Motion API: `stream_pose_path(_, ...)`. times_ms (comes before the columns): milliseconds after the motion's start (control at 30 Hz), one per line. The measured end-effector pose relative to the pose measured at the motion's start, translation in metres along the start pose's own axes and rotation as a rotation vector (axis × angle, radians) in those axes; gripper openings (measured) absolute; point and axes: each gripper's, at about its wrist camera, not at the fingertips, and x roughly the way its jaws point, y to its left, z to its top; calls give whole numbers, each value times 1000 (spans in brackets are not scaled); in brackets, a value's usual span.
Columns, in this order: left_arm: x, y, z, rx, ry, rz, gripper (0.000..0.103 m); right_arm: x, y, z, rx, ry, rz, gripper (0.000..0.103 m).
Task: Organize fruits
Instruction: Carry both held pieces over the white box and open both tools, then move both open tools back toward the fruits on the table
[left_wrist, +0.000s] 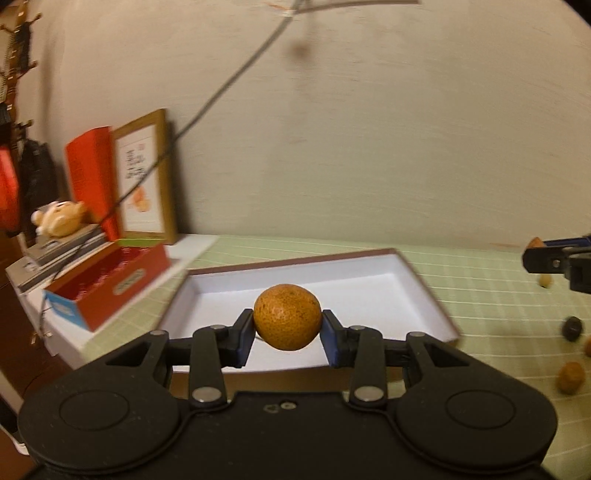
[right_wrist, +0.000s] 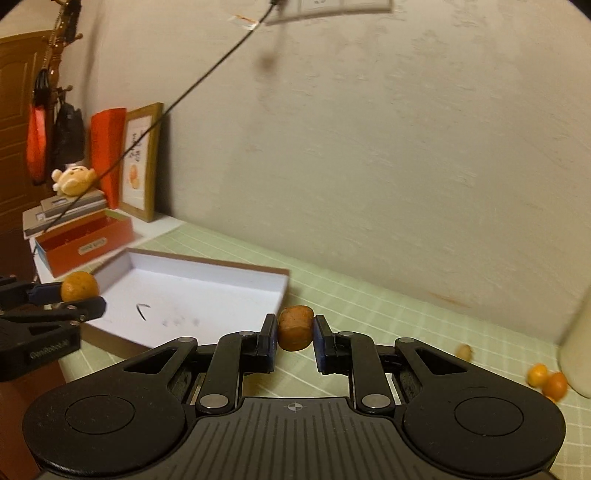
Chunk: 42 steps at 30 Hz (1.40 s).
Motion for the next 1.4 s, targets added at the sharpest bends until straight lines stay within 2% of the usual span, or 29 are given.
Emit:
stream_pose_path(267,16,46,9,-77,-3,77,28,32,30,13,-10,-7,47,20)
stream_pose_path(600,37,78,1,-109,35,109,28,71,50,19,-10,12,56,20)
stream_pose_path(767,52,87,4,-117,42,113,28,91,54,24,-22,17,55,20)
stream_pose_path(1100,87,89,-3,-117,108,91,29,131,44,18,7,70,31,20)
stream_pose_path(1133,90,89,-4,-123,116,86,30,134,43,17,8,72,32,20)
stream_pose_path(1167,90,90,-4,-127,108,89,48,135,44,16,-5,54,22,21)
stream_pose_path(1200,88,89,-3,-123,87,122,74,135,45,16,-21,32,1,49)
stream_pose_path(1233,83,87,-4,-127,37,167,92,137,47,15,-35,21,-50,78)
stream_pose_path(1267,80,87,-3,-124,-2,180,97,134,48,14,-32,-12,-82,102)
stream_pose_path(1300,79,88,-2,-118,-5,161,97,129,46,11,-17,-69,-63,103)
stream_pose_path(1400,78,91,-1,-120,-13,166,97,128,46,11,-8,-62,-43,103)
